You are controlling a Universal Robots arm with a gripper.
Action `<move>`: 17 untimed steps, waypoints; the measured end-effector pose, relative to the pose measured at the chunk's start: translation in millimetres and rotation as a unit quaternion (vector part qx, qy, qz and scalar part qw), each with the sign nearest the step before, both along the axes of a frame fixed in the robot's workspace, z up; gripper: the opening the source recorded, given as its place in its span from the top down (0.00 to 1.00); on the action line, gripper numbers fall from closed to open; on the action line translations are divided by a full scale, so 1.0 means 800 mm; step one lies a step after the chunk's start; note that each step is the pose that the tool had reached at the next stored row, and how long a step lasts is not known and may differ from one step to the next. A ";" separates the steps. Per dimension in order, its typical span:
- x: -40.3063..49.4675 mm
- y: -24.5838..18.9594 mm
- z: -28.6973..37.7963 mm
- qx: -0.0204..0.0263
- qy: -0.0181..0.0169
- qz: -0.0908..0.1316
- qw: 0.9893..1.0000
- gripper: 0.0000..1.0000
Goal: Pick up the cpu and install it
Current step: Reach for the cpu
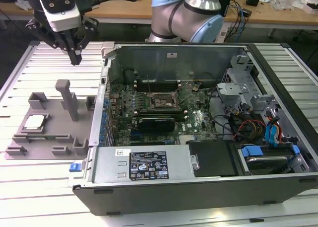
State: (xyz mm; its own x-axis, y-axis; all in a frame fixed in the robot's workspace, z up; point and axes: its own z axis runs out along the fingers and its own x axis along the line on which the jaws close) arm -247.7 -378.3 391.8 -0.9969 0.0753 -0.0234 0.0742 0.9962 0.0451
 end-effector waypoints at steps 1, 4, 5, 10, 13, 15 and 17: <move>-0.001 0.0007 0.0000 0.000 0.000 0.000 1.000 0.89; -0.005 0.0035 -0.0008 0.000 0.000 0.000 1.000 0.89; -0.006 0.0043 -0.0011 0.000 0.000 0.000 1.000 0.89; -0.012 0.0108 -0.0046 0.000 0.000 0.000 1.000 0.89; -0.014 0.0129 -0.0058 0.000 0.000 0.000 1.000 0.89; -0.016 0.0147 -0.0069 0.000 0.000 0.000 1.000 0.89; -0.018 0.0163 -0.0078 0.000 0.000 0.000 1.000 0.89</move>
